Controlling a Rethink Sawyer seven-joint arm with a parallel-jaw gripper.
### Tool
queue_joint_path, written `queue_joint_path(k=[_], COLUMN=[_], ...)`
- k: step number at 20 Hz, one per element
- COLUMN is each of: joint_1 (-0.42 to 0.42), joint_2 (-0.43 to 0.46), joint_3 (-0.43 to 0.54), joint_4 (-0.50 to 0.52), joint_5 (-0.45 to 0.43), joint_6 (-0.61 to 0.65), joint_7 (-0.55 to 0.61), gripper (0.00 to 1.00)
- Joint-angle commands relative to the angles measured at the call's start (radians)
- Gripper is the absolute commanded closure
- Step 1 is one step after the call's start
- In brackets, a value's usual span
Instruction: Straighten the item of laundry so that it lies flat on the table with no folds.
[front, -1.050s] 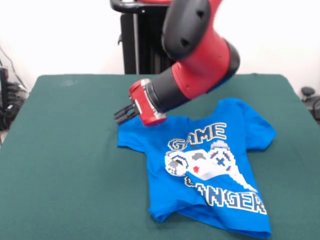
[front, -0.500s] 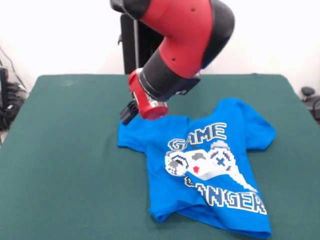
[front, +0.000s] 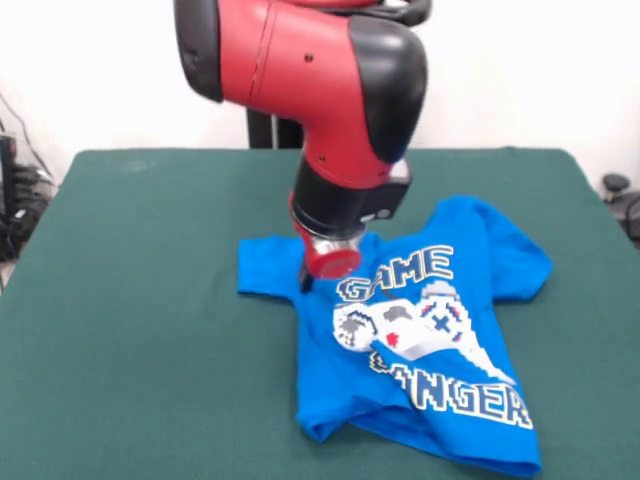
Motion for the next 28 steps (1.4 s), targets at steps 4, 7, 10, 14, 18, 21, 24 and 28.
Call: queue_joint_path(k=[4, 7, 10, 14, 18, 21, 24, 28], joint_1=[0.007, -0.005, 0.012, 0.132, 0.335, 0.407, 0.448, 0.465], joint_2=[0.010, -0.004, 0.001, 0.079, 0.269, 0.389, 0.482, 0.572], joint_3=[0.264, 0.272, 0.246, 0.088, -0.196, -0.320, -0.406, -0.481], joint_4=[0.147, 0.164, 0.155, 0.047, -0.157, -0.254, -0.327, -0.387], joint_5=[0.073, 0.066, 0.047, -0.041, -0.165, -0.178, -0.165, -0.140], joint_6=[0.039, 0.061, 0.070, 0.067, 0.106, 0.152, 0.191, 0.212], joint_7=[-0.097, -0.099, -0.077, 0.044, 0.257, 0.338, 0.392, 0.416], gripper=[1.00, 1.00, 1.00, 1.00, 1.00, 1.00, 1.00, 1.00])
